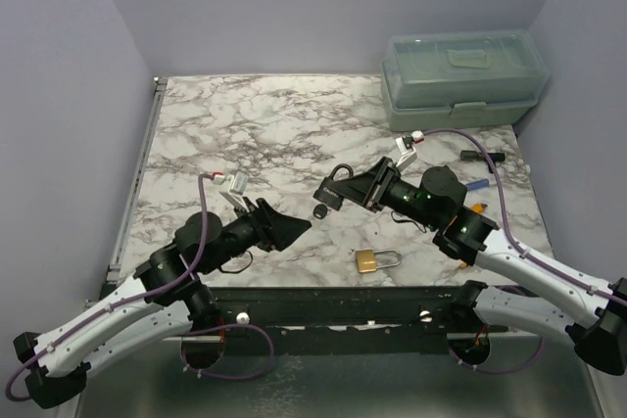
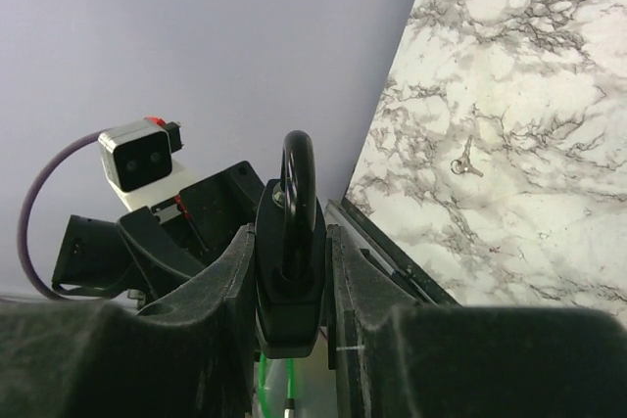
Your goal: Unlock with the key
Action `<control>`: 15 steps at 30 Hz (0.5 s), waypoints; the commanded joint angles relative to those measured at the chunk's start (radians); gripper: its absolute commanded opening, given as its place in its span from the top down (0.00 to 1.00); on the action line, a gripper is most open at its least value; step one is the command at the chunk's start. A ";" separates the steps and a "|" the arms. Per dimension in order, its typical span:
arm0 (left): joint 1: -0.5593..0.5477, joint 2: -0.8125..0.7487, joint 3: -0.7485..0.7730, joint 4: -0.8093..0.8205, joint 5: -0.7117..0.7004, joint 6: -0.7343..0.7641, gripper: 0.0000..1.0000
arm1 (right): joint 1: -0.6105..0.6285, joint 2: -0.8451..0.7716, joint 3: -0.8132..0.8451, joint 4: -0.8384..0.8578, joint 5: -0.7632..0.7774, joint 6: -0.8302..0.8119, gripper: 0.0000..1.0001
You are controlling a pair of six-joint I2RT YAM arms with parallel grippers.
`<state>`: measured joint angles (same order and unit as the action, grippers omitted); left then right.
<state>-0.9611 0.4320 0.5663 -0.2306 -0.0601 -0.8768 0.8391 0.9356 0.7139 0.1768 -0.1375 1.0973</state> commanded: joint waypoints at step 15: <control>0.003 0.201 0.088 0.116 0.122 0.094 0.42 | 0.008 0.044 0.080 0.035 -0.009 -0.008 1.00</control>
<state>-0.9615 0.6243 0.6247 -0.1856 0.0200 -0.8047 0.8391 0.9825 0.7361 0.1520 -0.1356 1.0962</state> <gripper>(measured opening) 0.581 0.280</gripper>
